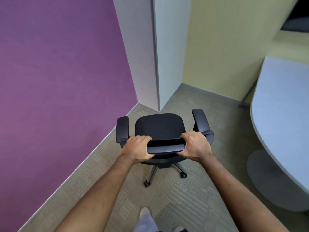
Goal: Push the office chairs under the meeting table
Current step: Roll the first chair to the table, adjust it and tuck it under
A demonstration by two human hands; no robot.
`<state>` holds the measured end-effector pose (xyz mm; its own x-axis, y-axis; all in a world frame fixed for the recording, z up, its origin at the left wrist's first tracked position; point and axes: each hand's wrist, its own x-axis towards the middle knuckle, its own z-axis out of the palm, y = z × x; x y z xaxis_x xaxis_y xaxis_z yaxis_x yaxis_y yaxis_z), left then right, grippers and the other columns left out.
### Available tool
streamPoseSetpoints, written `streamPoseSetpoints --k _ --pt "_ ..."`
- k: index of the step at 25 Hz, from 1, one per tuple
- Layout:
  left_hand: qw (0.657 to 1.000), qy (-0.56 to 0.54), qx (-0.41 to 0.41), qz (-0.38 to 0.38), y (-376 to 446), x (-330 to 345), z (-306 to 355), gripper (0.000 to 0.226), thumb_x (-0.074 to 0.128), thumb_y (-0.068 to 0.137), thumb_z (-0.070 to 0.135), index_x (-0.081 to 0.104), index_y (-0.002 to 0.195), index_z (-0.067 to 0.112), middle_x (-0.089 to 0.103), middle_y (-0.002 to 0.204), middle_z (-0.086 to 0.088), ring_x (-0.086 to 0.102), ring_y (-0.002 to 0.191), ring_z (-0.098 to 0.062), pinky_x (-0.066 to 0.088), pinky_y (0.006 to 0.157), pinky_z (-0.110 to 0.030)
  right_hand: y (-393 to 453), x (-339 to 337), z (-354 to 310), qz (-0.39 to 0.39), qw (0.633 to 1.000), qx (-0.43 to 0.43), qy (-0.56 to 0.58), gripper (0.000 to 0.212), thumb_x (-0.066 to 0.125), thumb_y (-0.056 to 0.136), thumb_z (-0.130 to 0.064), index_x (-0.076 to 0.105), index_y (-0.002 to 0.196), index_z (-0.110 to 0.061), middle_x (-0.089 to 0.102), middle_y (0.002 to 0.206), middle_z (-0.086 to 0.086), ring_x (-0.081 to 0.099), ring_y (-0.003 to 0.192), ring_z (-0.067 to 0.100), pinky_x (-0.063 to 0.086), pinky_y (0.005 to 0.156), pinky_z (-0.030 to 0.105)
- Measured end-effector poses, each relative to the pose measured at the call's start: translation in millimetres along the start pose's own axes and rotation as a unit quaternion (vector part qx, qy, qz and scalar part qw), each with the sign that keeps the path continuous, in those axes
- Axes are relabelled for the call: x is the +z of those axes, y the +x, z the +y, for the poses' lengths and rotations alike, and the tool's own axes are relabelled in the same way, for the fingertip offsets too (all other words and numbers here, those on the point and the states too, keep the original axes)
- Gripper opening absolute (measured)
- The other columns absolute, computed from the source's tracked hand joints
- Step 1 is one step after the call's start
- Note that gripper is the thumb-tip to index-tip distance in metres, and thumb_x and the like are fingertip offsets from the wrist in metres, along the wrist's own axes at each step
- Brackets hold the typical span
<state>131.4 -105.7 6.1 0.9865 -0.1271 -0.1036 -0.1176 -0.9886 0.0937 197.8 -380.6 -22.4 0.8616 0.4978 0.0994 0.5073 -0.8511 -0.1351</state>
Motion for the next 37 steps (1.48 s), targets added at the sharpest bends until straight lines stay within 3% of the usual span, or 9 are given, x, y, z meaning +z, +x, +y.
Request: streamPoseSetpoints --k 13,16,20,37 --pt "0.984 0.018 0.177 -0.007 156.6 -12.7 -10.3 0.070 0.064 0.076 0.069 0.058 0.133 0.030 0.069 0.122 0.009 0.064 0.112 -0.019 0.049 0.097 -0.040 41.9 -10.4 40.9 0.021 0.987 0.159 -0.021 0.068 0.053 0.073 -0.083 0.071 0.111 -0.030 0.072 0.102 -0.010 0.065 0.095 0.016 0.051 0.085 0.035" --pt "0.975 0.024 0.221 -0.007 202.6 -19.2 -17.5 0.083 0.055 0.071 0.086 0.059 0.133 0.031 0.069 0.122 0.009 0.065 0.111 -0.019 0.051 0.096 -0.041 64.1 -9.6 45.6 0.025 0.978 0.205 -0.028 0.071 0.052 0.072 -0.084 0.071 0.113 -0.029 0.072 0.103 -0.010 0.065 0.095 0.016 0.051 0.085 0.034" --pt "0.963 0.024 0.269 0.002 260.5 -24.8 -25.9 0.115 0.028 0.059 0.110 0.058 0.136 0.031 0.069 0.127 0.009 0.066 0.114 -0.020 0.050 0.096 -0.042 94.4 -10.1 52.1 0.024 0.964 0.263 -0.036 0.076 0.048 0.070 -0.087 0.070 0.115 -0.030 0.071 0.105 -0.010 0.064 0.097 0.015 0.050 0.087 0.034" --pt "0.937 0.045 0.345 0.031 511.1 -37.7 13.8 0.107 0.024 0.066 0.107 0.059 0.132 0.031 0.070 0.123 0.007 0.065 0.110 -0.022 0.044 0.094 -0.044 241.3 -13.1 197.1 0.041 0.936 0.344 -0.058 0.075 0.052 0.068 -0.084 0.073 0.111 -0.026 0.074 0.101 -0.008 0.067 0.094 0.019 0.051 0.085 0.039"
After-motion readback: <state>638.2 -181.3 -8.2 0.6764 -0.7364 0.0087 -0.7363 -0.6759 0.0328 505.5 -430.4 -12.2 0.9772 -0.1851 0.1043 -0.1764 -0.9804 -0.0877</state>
